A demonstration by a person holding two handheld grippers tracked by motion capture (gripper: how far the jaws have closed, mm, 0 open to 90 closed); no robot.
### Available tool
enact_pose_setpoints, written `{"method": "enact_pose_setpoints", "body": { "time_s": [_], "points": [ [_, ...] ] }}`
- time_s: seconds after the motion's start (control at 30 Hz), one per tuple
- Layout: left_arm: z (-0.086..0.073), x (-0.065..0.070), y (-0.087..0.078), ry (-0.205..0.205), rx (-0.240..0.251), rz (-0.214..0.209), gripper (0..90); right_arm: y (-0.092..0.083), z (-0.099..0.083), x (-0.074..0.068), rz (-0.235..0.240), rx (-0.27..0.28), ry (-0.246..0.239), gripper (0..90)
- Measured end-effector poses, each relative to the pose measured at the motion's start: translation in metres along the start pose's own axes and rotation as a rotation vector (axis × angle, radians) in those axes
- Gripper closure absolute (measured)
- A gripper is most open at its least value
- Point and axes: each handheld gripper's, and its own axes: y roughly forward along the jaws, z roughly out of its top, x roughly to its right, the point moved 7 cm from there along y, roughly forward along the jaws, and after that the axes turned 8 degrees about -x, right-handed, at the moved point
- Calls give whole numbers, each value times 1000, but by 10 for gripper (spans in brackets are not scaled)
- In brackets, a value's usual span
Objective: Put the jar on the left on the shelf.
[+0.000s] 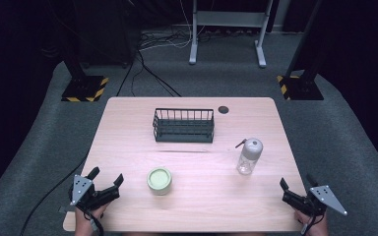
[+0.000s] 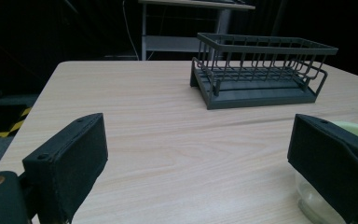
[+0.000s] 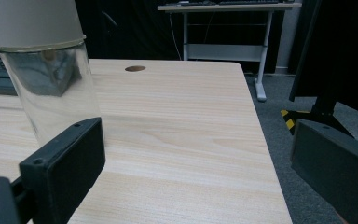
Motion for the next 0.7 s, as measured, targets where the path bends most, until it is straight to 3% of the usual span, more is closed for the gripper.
{"method": "enact_pose_setpoints", "body": {
  "time_s": [0.3, 0.7],
  "points": [
    [-1, 15, 2, 5, -7, 12, 51, 1, -1, -2, -5, -9, -16, 22],
    [-5, 46, 7, 34, -12, -53, 55, 2, -1, -2, -3, -18, -22, 23]
  ]
}}
